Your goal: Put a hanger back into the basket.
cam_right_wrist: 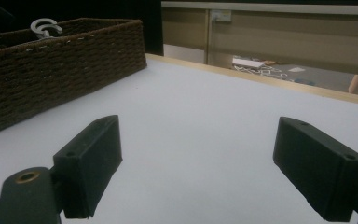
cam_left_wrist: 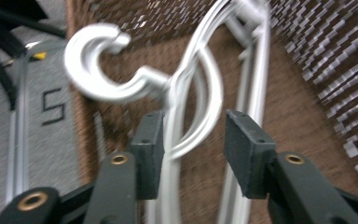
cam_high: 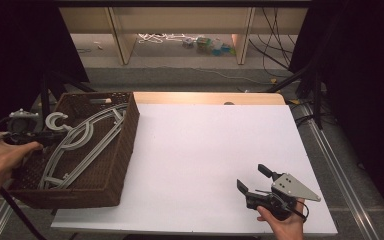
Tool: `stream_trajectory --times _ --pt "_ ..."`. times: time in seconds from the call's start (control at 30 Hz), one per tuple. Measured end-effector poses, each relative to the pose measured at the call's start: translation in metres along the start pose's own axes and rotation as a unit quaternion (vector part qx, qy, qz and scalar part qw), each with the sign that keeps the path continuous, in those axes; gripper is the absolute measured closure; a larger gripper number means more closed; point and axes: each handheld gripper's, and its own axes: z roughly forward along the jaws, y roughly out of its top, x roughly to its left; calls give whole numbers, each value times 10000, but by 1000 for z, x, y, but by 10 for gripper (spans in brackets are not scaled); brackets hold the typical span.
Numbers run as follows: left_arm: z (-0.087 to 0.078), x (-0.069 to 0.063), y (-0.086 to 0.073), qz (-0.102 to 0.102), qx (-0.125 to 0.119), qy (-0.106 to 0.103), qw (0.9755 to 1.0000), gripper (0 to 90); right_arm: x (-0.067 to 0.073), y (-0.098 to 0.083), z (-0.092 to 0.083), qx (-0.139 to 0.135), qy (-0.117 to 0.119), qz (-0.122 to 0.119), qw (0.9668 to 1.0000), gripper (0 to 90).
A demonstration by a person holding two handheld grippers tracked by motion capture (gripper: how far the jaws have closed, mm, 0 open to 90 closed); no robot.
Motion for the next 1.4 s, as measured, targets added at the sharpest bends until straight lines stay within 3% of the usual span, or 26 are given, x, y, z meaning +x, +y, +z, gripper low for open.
stream_trajectory --times 0.1,0.23,0.27,0.3,0.33,0.37,0.43,0.83,1.07,1.27,1.33,1.4 --pt "-2 -11 4 17 -112 -90 9999 511 0 0 -1 27 -23 14 10000 161" --pt "-6 -25 9 -173 -360 -304 9987 417 0 0 0 -18 -17 12 10000 161" --pt "-8 -28 10 -107 -344 -340 9988 398 0 0 1 -57 31 43 10000 161" --pt "-8 -33 12 -229 -463 -378 9979 379 0 0 1 -61 31 44 10000 161" --pt "-9 -36 13 -217 -514 -405 9976 359 0 0 1 -64 29 43 10000 161" --pt "-8 -42 14 -374 -689 -472 9958 350 0 0 1 -32 -2 12 10000 161" --pt "-9 -50 15 -404 -760 -603 9945 326 0 0 1 -61 27 35 10000 161" --pt "-11 -97 12 -332 -1254 -970 9868 256 0 0 2 -35 35 38 10000 161" --pt "-13 -130 10 -218 -1543 -1283 9794 242 0 -1 4 -91 60 63 9999 160" --pt "-2 -155 5 -92 -1683 -1526 9738 247 -2 -1 3 23 85 63 9999 160" --pt "0 -161 2 -110 -1784 -1596 9709 244 -2 -1 4 -21 76 44 10000 160" --pt "3 -168 0 -147 -1941 -1690 9662 235 -3 -1 4 11 52 52 10000 160"
